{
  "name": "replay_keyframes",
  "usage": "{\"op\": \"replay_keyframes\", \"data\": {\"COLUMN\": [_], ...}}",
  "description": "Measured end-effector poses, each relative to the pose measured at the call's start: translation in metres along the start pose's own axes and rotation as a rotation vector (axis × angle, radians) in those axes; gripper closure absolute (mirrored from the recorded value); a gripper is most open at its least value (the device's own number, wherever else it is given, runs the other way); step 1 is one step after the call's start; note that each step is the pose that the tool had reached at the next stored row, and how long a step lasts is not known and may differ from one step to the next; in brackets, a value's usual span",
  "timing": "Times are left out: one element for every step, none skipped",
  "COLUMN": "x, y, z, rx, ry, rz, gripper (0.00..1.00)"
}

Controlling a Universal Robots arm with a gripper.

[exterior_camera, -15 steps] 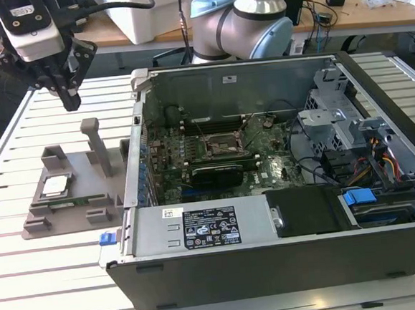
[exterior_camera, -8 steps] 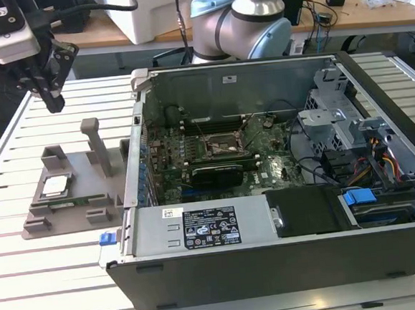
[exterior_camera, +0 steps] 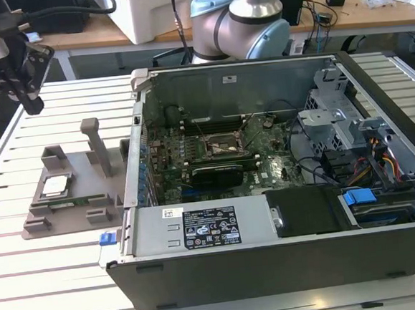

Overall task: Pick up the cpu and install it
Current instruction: 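Reach for the cpu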

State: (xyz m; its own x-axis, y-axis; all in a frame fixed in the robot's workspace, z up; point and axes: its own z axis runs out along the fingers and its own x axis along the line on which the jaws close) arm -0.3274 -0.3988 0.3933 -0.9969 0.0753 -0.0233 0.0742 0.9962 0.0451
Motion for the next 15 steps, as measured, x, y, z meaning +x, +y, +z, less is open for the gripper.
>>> {"op": "replay_keyframes", "data": {"x": [0.0064,0.0105,0.0137,0.0177,0.0203,0.0230,0.0259,0.0272,0.0289,0.0301,0.0313,0.0326,0.0340,0.0359,0.0373], "y": [-0.0004,-0.0007,-0.0006,-0.0006,-0.0005,-0.0003,0.0003,0.0006,0.0010,0.0012,0.0015,0.0018,0.0022,0.0028,0.0034], "z": [-0.0001,-0.0002,-0.0002,-0.0002,-0.0002,-0.0001,0.0003,0.0004,0.0004,0.0004,0.0005,0.0005,0.0005,0.0007,0.0008], "rx": [0.0000,0.0000,0.0000,0.0000,-0.0001,-0.0002,-0.0005,-0.0004,0.0000,0.0013,0.0026,0.0039,0.0052,0.0060,0.0064], "ry": [0.0000,0.0000,0.0000,0.0000,0.0000,0.0003,0.0006,0.0009,0.0012,0.0013,0.0013,0.0013,0.0014,0.0015,0.0016], "rz": [0.000,0.000,0.000,-0.001,-0.002,-0.006,-0.016,-0.021,-0.026,-0.030,-0.033,-0.036,-0.039,-0.044,-0.047], "gripper": [0.89,0.89,0.89,0.89,0.89,0.89,0.89,0.89,0.89,0.89,0.89,0.89,0.89,0.89,0.89]}}
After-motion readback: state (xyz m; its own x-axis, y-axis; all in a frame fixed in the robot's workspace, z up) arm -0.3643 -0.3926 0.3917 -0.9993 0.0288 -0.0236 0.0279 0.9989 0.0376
